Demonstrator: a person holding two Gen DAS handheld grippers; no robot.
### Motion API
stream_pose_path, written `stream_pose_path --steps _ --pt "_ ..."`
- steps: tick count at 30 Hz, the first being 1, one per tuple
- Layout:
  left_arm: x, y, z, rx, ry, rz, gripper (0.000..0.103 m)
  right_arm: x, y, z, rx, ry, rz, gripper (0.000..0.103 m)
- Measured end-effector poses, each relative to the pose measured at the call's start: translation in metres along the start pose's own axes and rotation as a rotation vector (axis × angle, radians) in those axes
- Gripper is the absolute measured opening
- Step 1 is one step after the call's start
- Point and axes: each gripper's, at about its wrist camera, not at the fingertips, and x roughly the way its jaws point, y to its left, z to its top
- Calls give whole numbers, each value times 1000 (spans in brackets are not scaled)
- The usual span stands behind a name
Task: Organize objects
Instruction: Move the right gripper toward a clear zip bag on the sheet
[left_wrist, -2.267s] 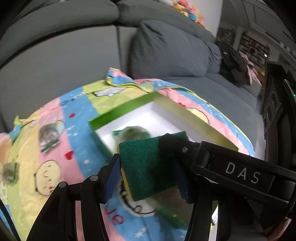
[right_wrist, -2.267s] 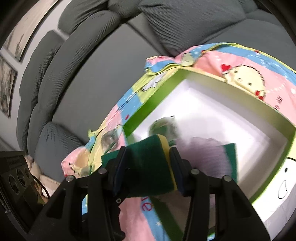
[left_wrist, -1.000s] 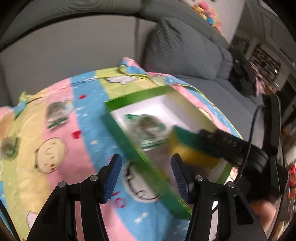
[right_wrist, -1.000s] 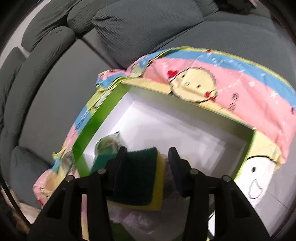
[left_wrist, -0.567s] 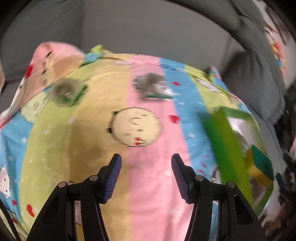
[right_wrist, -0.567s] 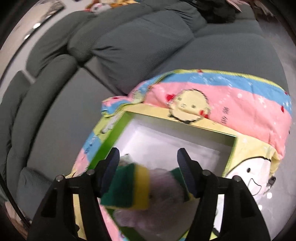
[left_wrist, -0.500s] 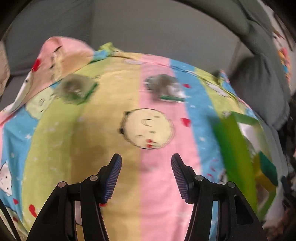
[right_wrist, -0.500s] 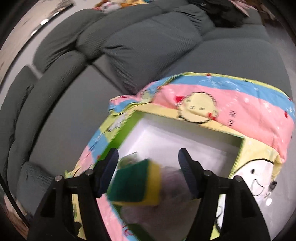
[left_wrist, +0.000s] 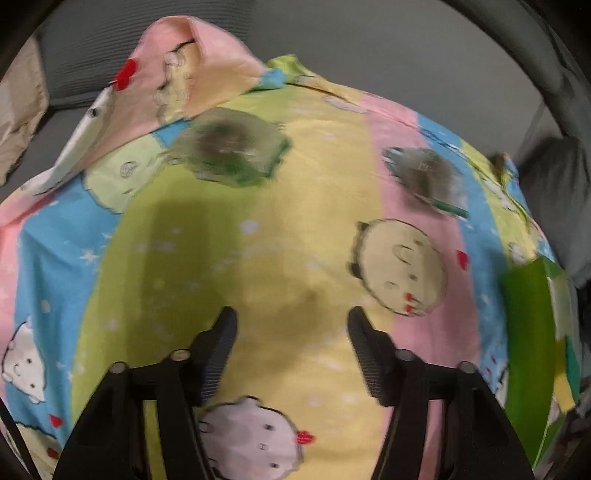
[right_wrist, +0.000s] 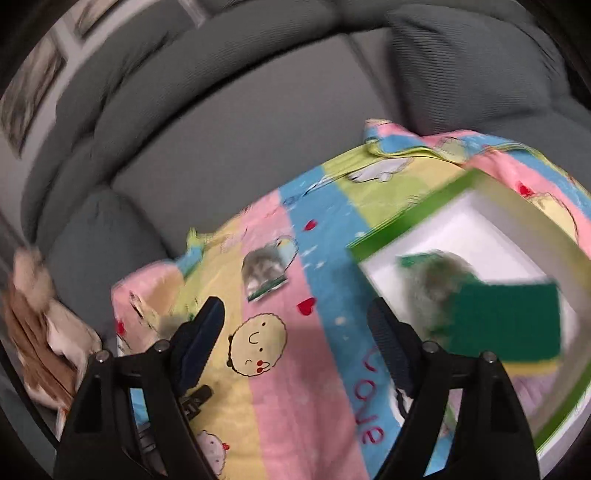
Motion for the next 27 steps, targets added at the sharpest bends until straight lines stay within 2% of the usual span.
stream_pose_path --steps 2,7,8,11,14,16,17,18,19,21,23,27 --pt "-4 7 0 -32 -23 11 66 32 25 10 -87 64 -13 88" --pt "-3 12 5 -73 0 -58 66 128 67 34 -204 218 -28 88" --pt "-2 12 5 -75 5 -62 66 138 69 38 -211 227 -43 88" --pt "-3 10 8 -52 2 -47 66 176 77 40 -257 268 -178 86" --pt "-4 9 8 -49 -8 -46 66 203 81 43 -269 305 -162 85" --pt "-4 7 9 -35 -5 -70 66 217 79 41 -258 315 -194 84" --pt "-4 7 9 -28 -3 -75 66 223 78 39 -258 318 -211 80" --pt "-3 6 10 -21 1 -72 66 229 74 36 -257 333 -220 69" --pt "-3 6 10 -19 3 -64 66 233 73 32 -253 350 -217 63" --pt "-2 8 9 -23 5 -47 66 234 67 25 -240 366 -190 58" --pt "-2 9 8 -28 10 -49 66 221 62 18 -233 338 -168 55" --pt "-2 12 9 -18 11 -39 66 188 46 -3 -185 347 -129 53"
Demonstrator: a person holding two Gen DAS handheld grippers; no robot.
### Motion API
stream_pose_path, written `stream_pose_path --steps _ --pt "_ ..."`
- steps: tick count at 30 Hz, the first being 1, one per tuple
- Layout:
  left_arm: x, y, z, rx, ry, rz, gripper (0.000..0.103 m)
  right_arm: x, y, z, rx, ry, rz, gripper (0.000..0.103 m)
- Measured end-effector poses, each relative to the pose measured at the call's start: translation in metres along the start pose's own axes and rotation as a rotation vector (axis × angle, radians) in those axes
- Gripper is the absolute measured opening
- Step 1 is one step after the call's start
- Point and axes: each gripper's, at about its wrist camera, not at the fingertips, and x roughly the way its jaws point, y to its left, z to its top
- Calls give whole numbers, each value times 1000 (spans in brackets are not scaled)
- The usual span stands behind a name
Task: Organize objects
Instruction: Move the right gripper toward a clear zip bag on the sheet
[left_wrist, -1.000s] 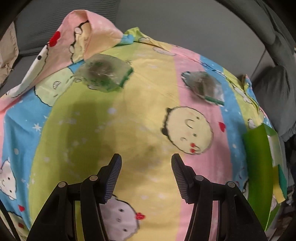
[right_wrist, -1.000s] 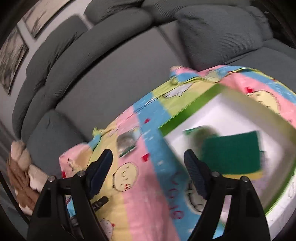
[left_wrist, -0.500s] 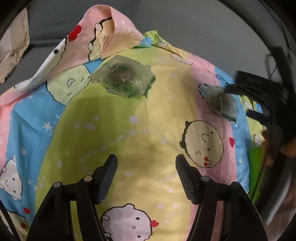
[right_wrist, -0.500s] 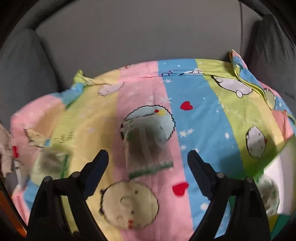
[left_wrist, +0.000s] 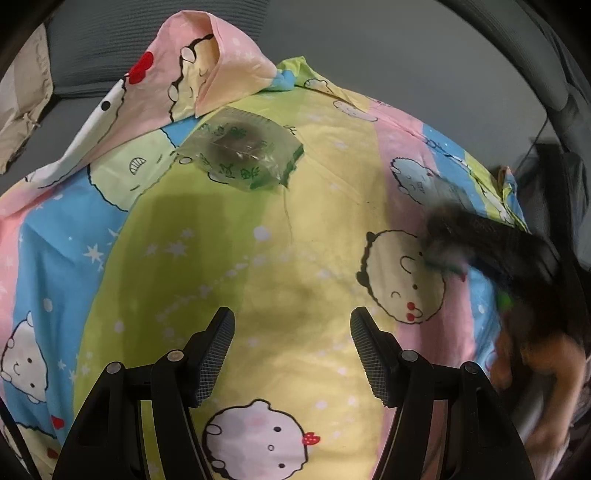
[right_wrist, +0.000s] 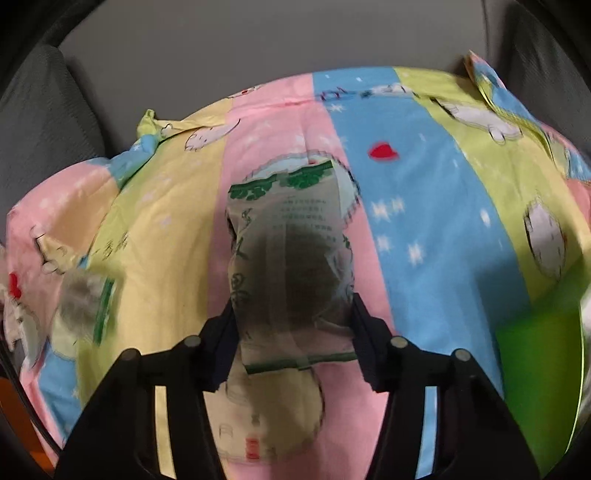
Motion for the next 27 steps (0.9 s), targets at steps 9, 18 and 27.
stream_pose_path --steps 9,18,27 --pt "10 -1 -6 3 42 1 66 -54 -25 -91 78 14 93 53" --pt "13 -3 -13 10 76 -47 66 -57 -27 -131 63 74 149 66" --pt "9 -15 -18 45 99 -132 66 -82 -51 -128 168 -19 248 80"
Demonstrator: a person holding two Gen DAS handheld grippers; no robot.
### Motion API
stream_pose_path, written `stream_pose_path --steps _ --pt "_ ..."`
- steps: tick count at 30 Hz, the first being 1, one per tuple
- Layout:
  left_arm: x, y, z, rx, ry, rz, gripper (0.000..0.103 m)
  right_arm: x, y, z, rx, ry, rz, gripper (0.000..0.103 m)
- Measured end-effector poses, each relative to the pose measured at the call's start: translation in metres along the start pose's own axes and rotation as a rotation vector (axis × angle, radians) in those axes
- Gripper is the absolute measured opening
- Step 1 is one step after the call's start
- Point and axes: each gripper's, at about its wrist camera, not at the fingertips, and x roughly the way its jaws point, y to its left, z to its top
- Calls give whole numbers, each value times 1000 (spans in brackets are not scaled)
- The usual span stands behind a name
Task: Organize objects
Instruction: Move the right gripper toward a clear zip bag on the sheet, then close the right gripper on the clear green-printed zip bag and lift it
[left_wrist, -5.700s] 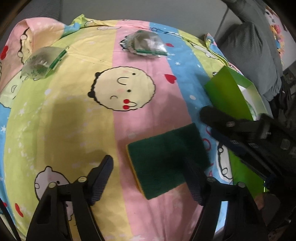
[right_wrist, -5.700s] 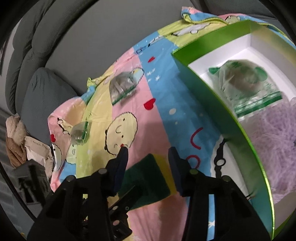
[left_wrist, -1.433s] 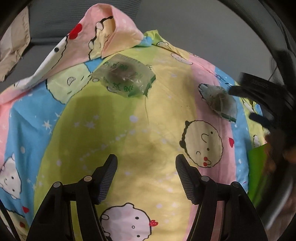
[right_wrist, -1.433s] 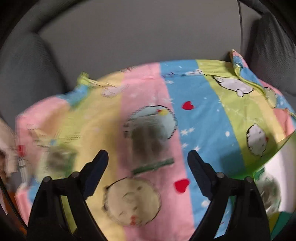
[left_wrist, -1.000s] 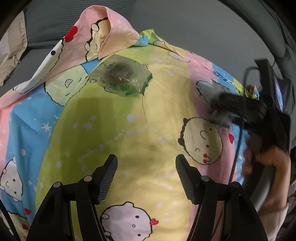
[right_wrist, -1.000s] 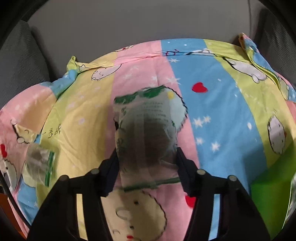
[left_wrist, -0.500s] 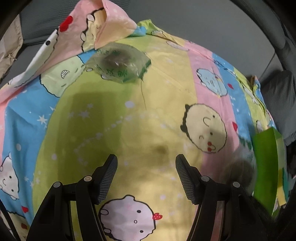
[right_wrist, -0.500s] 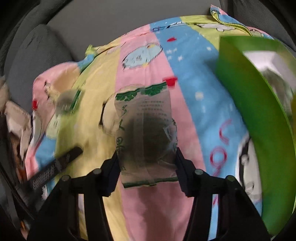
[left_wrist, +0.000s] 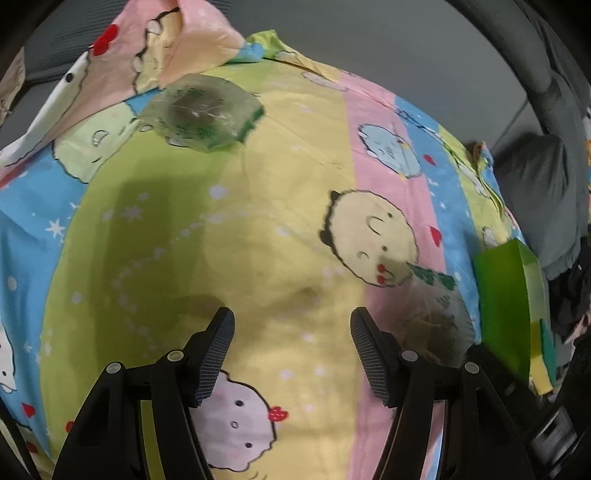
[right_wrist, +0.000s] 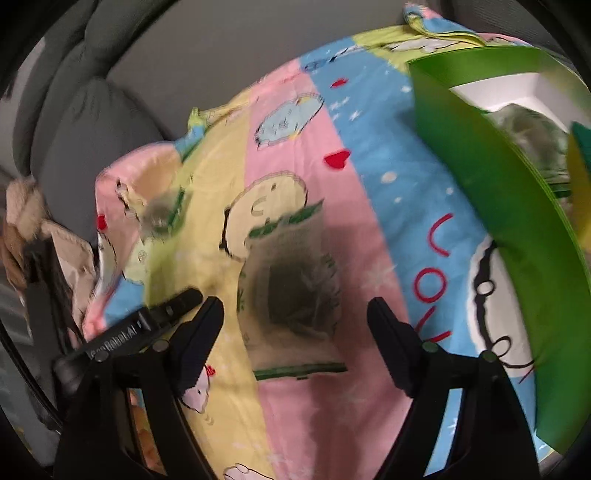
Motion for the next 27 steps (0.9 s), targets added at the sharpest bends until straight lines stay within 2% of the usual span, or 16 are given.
stream_pose_path --steps 3,6,9,14,20,27 --pt "0 -9 -3 18 21 -61 66 -13 -16 4 94 -52 69 78" --pt "-1 -18 -6 34 27 -128 66 -20 -23 6 133 -74 121 63" --pt "0 -28 -10 55 29 -145 66 -20 -23 7 137 -69 137 57" --pt "2 -41 -15 83 41 -175 74 -13 -23 8 145 -20 165 58" --pt "8 -56 -23 156 73 -201 75 -1 -27 10 169 27 175 64" --pt "17 -61 -27 152 109 -237 75 12 -27 8 183 70 163 66"
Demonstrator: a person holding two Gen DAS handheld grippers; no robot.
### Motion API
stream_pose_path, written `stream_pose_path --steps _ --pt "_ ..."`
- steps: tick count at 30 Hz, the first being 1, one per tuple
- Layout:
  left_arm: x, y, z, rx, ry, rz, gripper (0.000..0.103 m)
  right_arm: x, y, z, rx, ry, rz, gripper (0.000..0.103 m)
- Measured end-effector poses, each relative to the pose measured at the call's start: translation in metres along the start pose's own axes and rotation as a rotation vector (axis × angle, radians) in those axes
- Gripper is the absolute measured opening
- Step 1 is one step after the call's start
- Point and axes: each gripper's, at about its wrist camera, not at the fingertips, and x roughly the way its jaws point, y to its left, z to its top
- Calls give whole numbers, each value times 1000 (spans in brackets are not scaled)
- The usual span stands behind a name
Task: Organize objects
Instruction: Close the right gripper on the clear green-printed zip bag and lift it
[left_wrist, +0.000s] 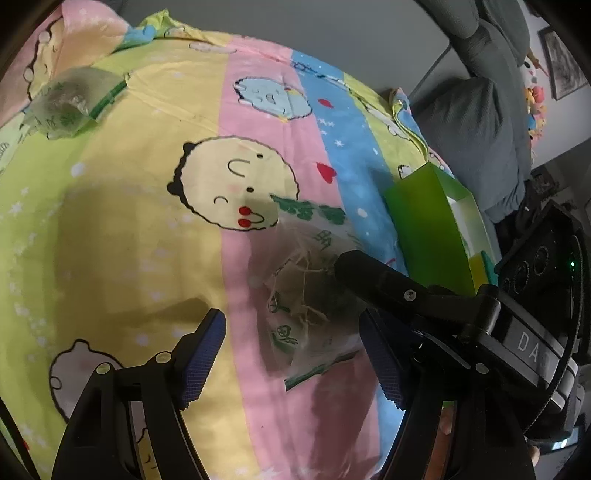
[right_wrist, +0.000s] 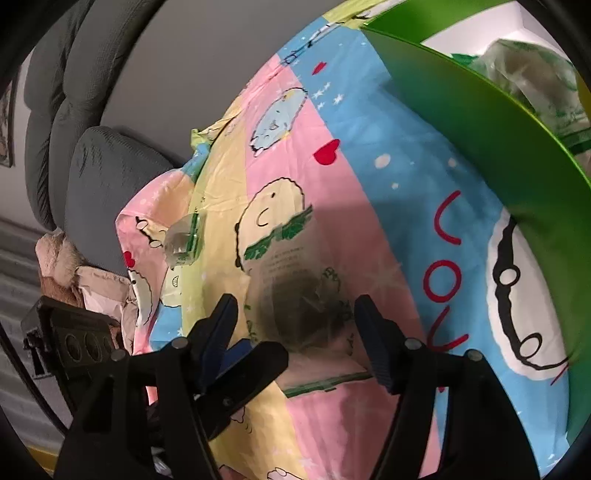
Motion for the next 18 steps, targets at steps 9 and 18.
stream_pose_path --steps 9,18 --pt "3 -3 -1 -15 6 -48 76 -5 -5 1 11 -8 12 67" --pt "8 -14 -3 18 14 -46 76 -20 -12 3 24 -57 12 67"
